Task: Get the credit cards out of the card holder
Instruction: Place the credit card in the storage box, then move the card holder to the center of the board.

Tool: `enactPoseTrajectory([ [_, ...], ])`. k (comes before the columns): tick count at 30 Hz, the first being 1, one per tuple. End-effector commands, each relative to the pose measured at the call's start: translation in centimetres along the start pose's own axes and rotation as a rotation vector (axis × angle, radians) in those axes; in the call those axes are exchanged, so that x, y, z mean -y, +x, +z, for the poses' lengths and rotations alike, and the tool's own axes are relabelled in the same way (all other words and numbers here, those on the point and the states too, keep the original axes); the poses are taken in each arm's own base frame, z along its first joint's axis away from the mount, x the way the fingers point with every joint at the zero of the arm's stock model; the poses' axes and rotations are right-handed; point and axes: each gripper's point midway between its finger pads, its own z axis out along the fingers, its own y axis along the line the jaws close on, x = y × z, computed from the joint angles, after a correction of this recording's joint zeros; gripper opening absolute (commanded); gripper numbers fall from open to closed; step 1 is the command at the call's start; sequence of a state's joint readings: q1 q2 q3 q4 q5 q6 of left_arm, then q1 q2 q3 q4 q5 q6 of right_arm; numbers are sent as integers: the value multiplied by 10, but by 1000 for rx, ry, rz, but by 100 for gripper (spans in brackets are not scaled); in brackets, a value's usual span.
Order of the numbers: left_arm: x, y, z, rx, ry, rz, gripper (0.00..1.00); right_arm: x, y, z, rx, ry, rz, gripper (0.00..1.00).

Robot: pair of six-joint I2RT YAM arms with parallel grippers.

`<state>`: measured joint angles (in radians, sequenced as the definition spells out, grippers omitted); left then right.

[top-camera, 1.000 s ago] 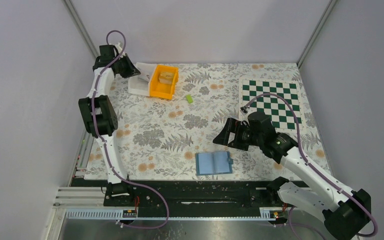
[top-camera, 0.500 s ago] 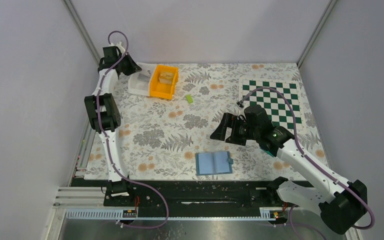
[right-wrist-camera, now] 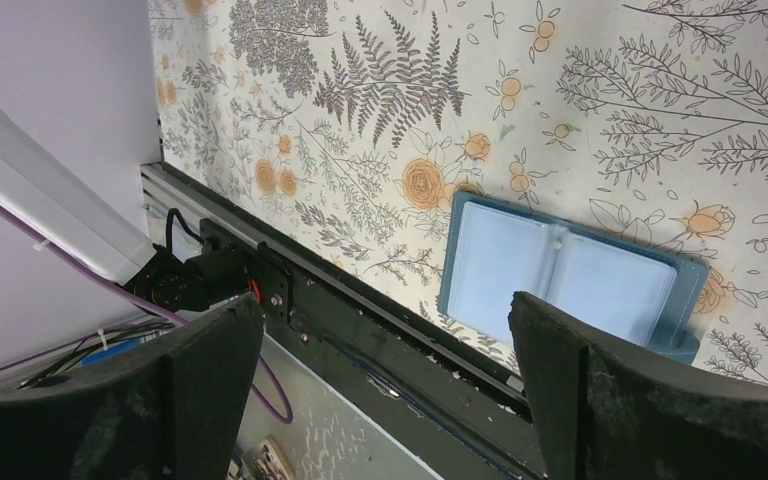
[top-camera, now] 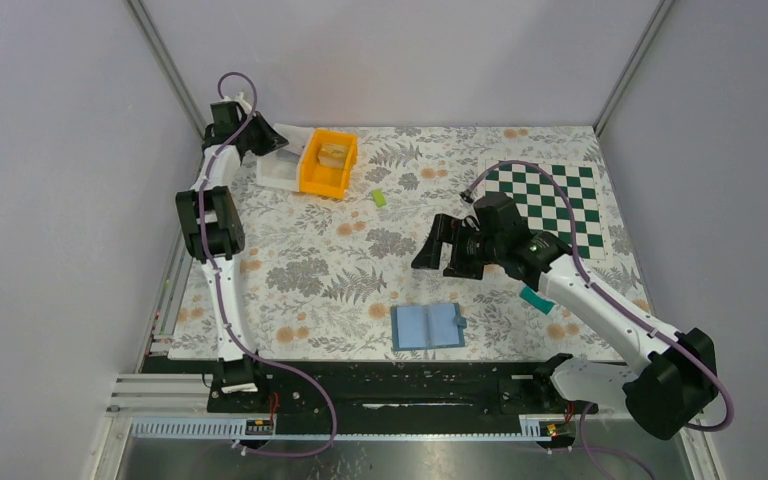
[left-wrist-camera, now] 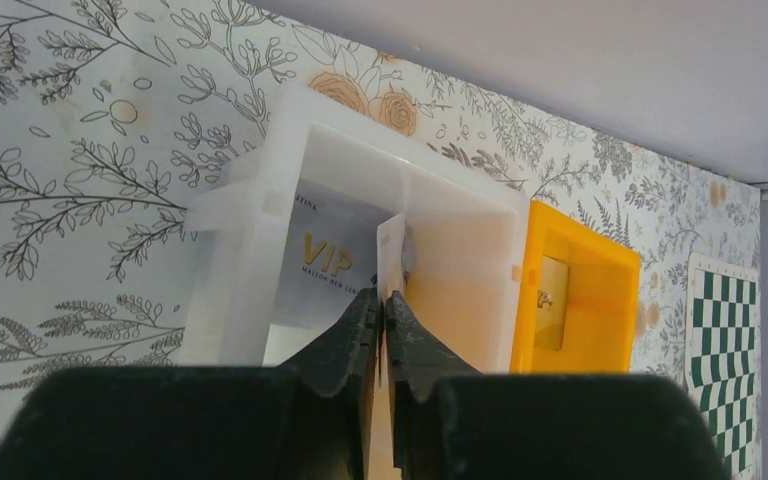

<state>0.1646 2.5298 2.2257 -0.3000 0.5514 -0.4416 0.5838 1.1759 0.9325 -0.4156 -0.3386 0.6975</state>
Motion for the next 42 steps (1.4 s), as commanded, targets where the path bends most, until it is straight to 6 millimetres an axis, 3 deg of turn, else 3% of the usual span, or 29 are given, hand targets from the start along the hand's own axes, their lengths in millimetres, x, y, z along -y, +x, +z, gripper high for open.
enactPoseTrajectory([
  [1, 18, -32, 5, 105, 83, 29, 10, -14, -11, -4, 7, -29, -32, 99],
  [9, 25, -46, 14, 188, 143, 39, 29, -15, -15, 4, -7, -18, -18, 100],
  [17, 45, -69, 8, 280, 193, 65, 46, -18, -20, 11, -20, -17, -8, 100],
  [25, 70, -83, -4, 335, 229, 106, 55, -18, -20, 17, -38, -17, 4, 99],
  [29, 93, -87, -22, 329, 254, 104, 57, -14, -23, 14, -24, 14, -16, 100],
  [36, 165, -55, -68, 267, 297, 155, 59, 2, -19, -4, -9, 96, -93, 99],
  [40, 203, -15, -100, 155, 322, 127, 62, 13, -15, -8, 14, 131, -92, 99],
  [42, 211, 11, -113, 92, 288, 81, 62, 20, -11, -6, 29, 136, -71, 96],
])
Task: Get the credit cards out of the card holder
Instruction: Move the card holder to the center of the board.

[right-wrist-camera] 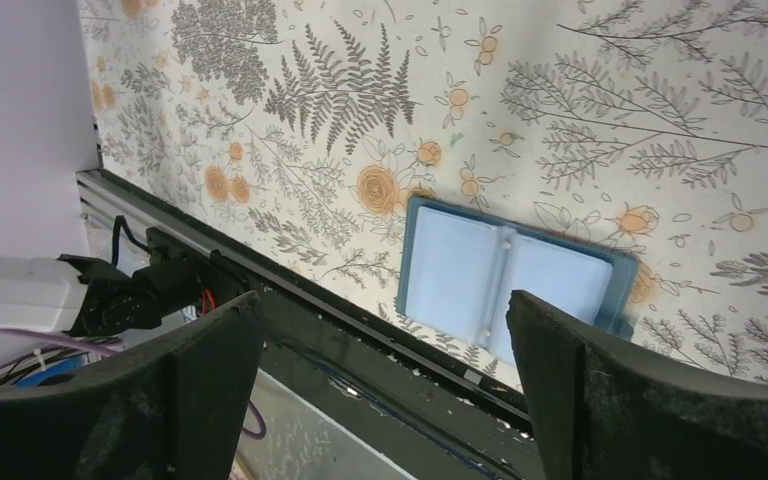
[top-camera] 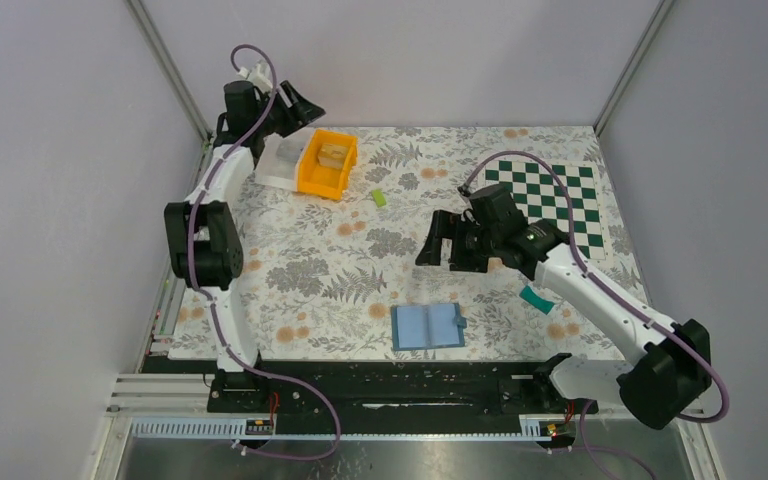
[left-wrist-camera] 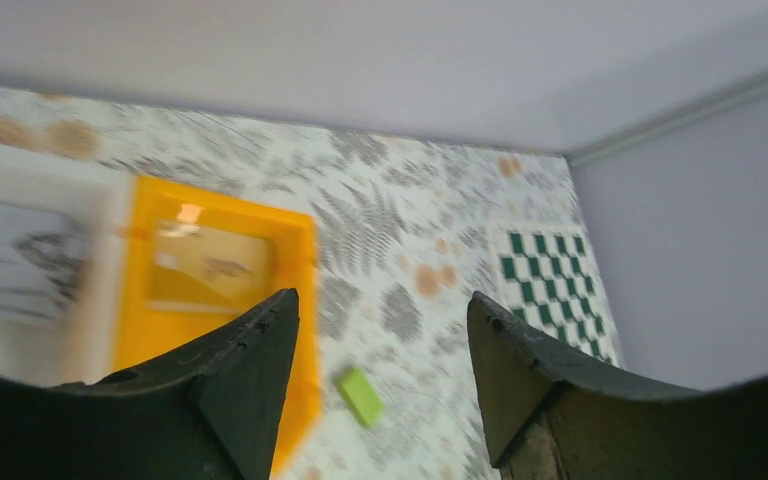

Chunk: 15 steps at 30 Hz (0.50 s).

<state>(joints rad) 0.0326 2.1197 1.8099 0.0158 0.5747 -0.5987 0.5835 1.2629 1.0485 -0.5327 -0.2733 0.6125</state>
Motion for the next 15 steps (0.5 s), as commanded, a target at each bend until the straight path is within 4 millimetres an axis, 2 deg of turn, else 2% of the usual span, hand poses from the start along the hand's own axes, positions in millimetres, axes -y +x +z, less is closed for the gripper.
enactPoseTrajectory([
  [1, 76, 17, -43, -63, 61, 0, 62, 13, 2, -5, 58, 33, 3, 95],
  [2, 93, 24, -55, -78, 73, -1, 62, 16, 4, -3, 65, 35, 18, 93],
  [4, 110, 47, -73, -118, 58, 8, 63, 19, 9, 0, 68, 29, 47, 89],
  [9, 136, 106, -123, -260, -9, 137, 66, 24, 23, 7, 81, 42, 68, 85],
  [11, 151, 124, -145, -311, 17, 171, 74, 25, 30, 10, 87, 66, 63, 85],
  [13, 161, 144, -166, -360, 57, 196, 97, 23, 39, 16, 93, 84, 54, 85],
  [15, 156, 164, -184, -388, 47, 201, 99, 23, 48, 24, 101, 116, 32, 86],
])
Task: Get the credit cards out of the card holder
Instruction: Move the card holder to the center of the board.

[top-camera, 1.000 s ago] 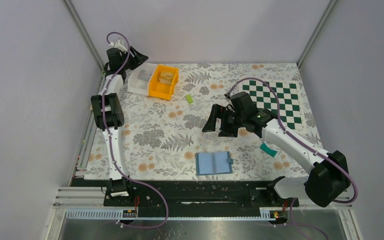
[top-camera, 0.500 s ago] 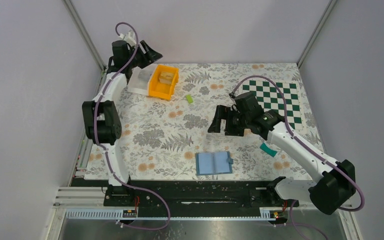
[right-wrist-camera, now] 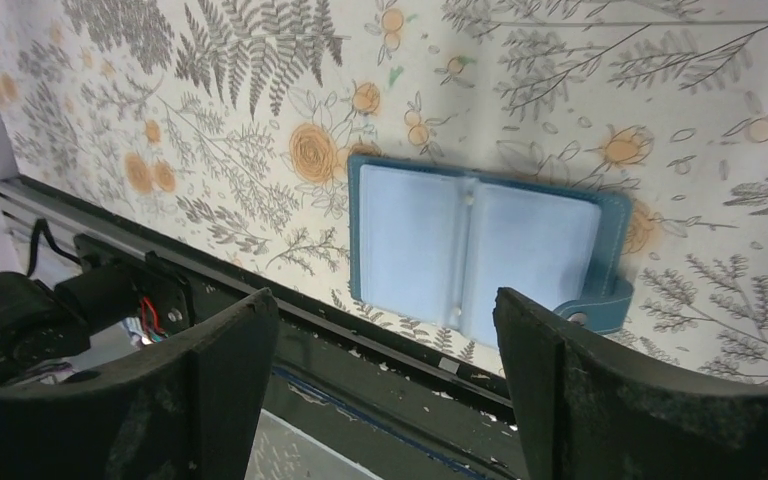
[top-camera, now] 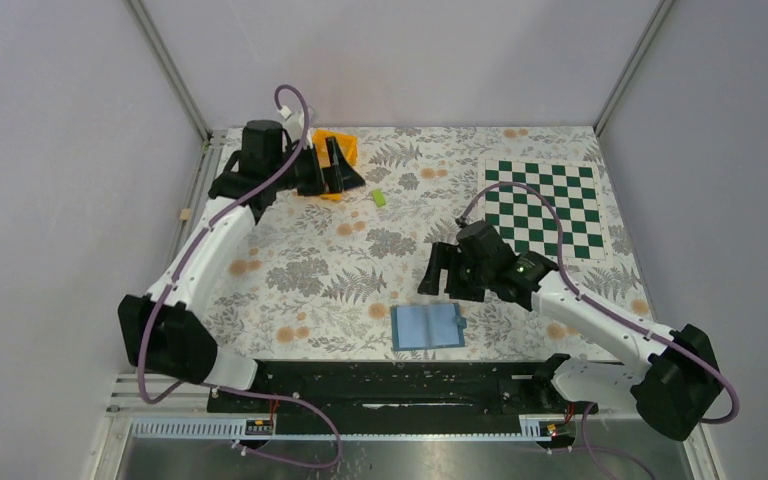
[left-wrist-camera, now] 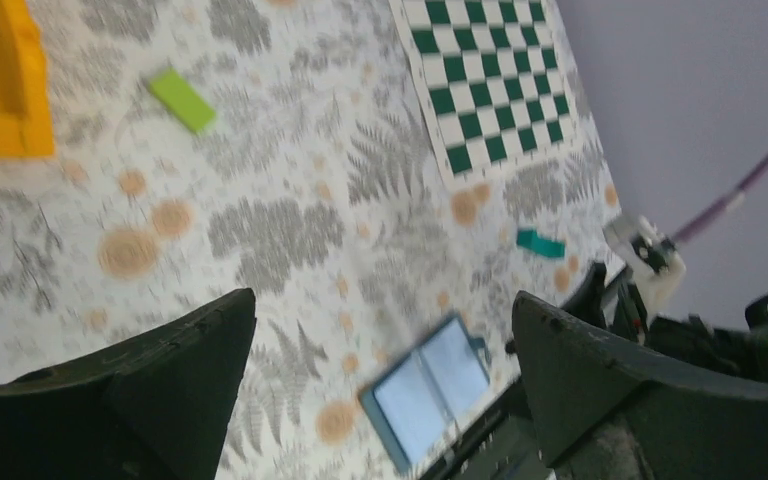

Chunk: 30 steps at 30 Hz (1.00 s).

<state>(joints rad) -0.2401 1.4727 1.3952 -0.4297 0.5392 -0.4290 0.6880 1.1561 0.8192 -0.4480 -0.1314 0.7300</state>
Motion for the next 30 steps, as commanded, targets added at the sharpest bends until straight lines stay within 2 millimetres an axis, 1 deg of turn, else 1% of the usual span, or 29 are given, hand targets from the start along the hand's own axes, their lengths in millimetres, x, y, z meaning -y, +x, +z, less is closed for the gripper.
enactPoseTrajectory([
  [1, 2, 52, -35, -82, -27, 51, 99, -8, 3, 12, 95, 46, -23, 86],
  [5, -11, 83, -55, -84, -81, 59, 99, -6, 25, 34, 59, 110, -68, 86],
  [7, -16, 96, -64, -74, -105, 67, 99, -6, 32, 42, 50, 143, -101, 85],
  [8, -17, 99, -69, -50, -113, 72, 99, -6, 37, 47, 41, 162, -118, 85],
  [10, -23, 106, -74, -4, -137, 54, 99, -8, 46, 54, 20, 184, -147, 84],
  [13, -42, 107, -84, 85, -253, -20, 99, -15, 60, 64, -7, 212, -197, 83],
  [16, -56, 112, -94, 110, -334, -25, 99, -14, 67, 71, -17, 271, -247, 82],
  [19, -55, 116, -102, 81, -345, 28, 99, -12, 72, 74, -26, 316, -284, 83],
  [24, -53, 111, -115, 146, -358, 45, 99, -8, 73, 75, -15, 363, -312, 83],
  [30, -46, 114, -111, 138, -307, 51, 99, -2, 73, 76, -14, 385, -327, 82],
])
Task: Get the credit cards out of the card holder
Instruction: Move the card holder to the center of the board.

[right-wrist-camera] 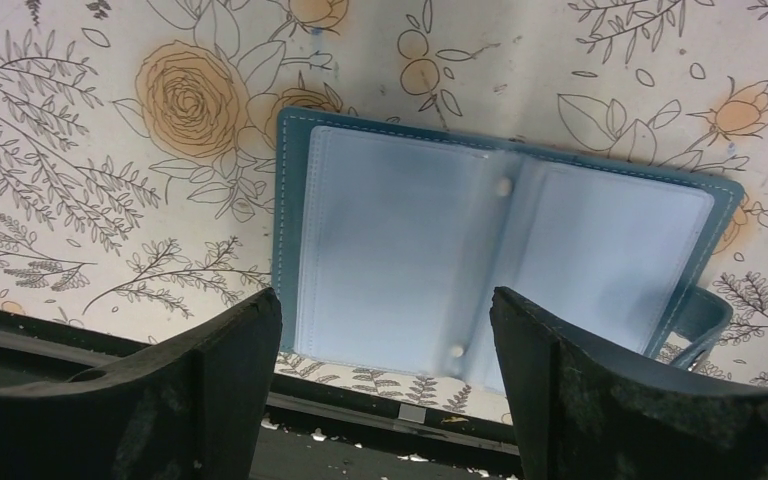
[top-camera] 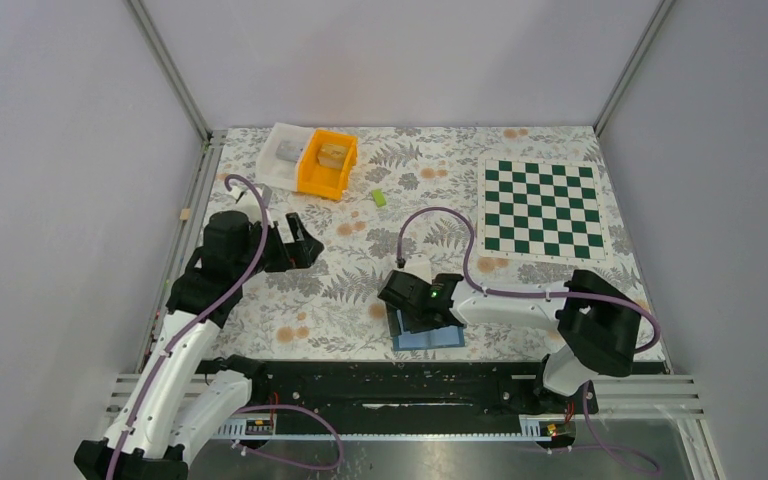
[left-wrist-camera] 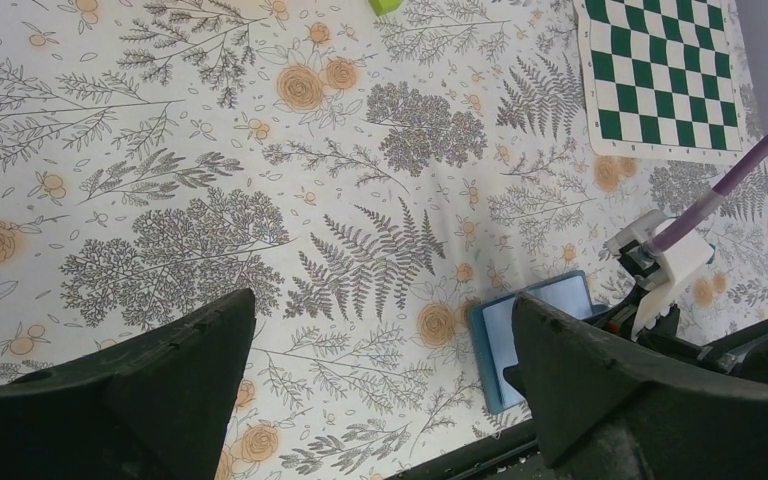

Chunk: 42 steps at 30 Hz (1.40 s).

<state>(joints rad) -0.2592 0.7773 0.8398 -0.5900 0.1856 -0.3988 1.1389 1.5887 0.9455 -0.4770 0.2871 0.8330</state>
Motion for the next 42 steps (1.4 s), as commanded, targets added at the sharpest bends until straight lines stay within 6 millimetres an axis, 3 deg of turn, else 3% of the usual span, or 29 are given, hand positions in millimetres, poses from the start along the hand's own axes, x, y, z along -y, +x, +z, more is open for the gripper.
enactPoseTrajectory([
  [1, 1, -4, 3, 24, 14, 17, 99, 3, -9, 0, 38, 48, -3, 82],
  [15, 3, -4, 5, 18, 32, 17, 99, 3, 7, 17, -13, 58, -17, 69],
  [28, 5, -3, 6, 12, 50, 18, 99, 0, 6, 17, -6, 39, 7, 53],
  [36, 16, 8, 12, -43, 127, 15, 97, -10, 0, 5, 26, -42, 42, 45],
  [42, 27, 21, 16, -112, 195, -32, 90, -8, -6, -4, 58, -58, 54, 43],
])
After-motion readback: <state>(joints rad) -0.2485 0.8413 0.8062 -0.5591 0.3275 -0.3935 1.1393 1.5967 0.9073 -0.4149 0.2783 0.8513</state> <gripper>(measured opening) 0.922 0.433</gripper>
